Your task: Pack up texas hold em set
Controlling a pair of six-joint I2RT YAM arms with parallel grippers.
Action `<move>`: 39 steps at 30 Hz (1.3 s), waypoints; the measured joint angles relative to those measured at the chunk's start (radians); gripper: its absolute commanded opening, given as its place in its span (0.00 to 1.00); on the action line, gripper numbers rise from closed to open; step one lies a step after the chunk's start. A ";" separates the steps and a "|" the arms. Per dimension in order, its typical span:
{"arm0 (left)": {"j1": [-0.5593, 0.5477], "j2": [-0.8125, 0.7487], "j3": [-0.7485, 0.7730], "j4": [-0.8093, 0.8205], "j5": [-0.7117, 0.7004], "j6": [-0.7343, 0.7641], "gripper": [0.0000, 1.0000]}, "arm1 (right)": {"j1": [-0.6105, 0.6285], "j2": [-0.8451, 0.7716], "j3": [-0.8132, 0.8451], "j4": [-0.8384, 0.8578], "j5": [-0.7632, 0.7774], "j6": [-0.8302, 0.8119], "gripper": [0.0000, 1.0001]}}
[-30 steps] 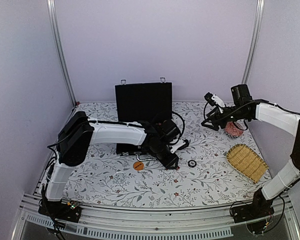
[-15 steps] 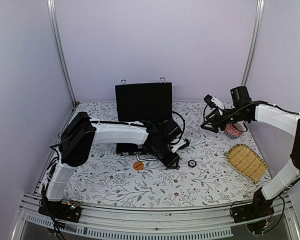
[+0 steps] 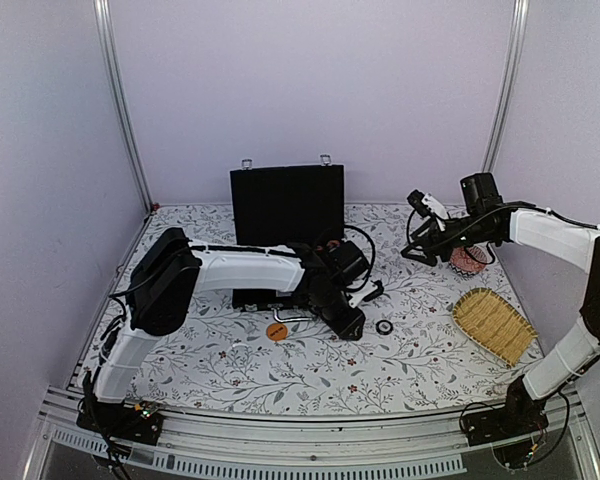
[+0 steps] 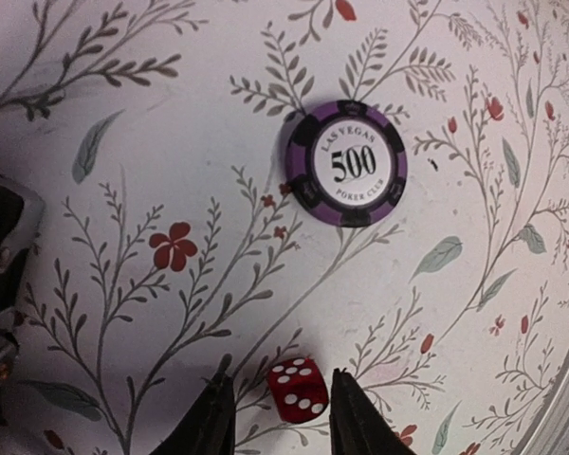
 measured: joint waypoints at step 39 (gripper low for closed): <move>0.216 -0.223 -0.003 -0.055 -0.286 -0.141 0.15 | 0.000 0.043 0.000 -0.001 0.004 -0.004 0.72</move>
